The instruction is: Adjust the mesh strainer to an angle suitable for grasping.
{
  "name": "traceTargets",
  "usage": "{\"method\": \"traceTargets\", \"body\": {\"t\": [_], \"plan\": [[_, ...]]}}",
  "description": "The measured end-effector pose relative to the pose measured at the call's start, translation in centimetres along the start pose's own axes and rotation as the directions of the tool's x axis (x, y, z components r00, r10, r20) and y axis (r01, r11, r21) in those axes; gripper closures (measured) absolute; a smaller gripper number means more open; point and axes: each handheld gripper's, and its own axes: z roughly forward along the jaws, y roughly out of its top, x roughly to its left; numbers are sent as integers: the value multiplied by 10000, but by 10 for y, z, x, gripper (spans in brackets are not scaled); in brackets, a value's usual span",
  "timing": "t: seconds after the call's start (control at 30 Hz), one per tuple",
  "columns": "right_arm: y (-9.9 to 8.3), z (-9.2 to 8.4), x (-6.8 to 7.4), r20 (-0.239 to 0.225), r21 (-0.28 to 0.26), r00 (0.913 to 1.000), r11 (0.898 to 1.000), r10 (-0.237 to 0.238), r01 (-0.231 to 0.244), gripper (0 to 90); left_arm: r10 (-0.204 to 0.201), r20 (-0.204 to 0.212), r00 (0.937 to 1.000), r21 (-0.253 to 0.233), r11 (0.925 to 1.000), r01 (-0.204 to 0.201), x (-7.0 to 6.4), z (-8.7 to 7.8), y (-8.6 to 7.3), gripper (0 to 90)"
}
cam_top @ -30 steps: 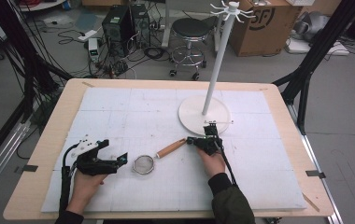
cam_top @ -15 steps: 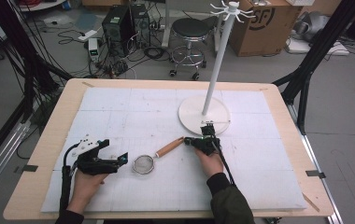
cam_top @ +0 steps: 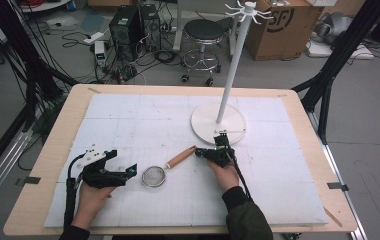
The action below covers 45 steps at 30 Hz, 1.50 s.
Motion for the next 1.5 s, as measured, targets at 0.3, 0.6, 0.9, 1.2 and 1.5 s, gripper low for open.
{"method": "traceTargets", "body": {"t": [0.3, 0.6, 0.9, 1.2, 1.5], "plan": [[-7, -23, -2, -609, -561, 9975, 9979, -371, 336, 492, -51, 34, 10000, -50, 10000, 51, 0, -1, 1, 22], [-10, -57, 1, -554, -1241, 9949, 9893, -841, 767, 369, -124, 290, 9995, -136, 9998, 128, -3, -2, 3, 57], [-19, -79, -3, -129, -1550, 9902, 9786, -1388, 1352, 228, -200, 286, 9994, -152, 9997, 204, -3, -2, 4, 57], [-25, -97, -5, 103, -1874, 9829, 9652, -1837, 1824, 208, -89, 156, 9998, -23, 10000, 89, -7, 1, 6, 57], [-33, -113, -9, 192, -2145, 9806, 9571, -1953, 1948, 199, -210, 167, 9996, 57, 9998, 209, -8, 2, 7, 57]]}}
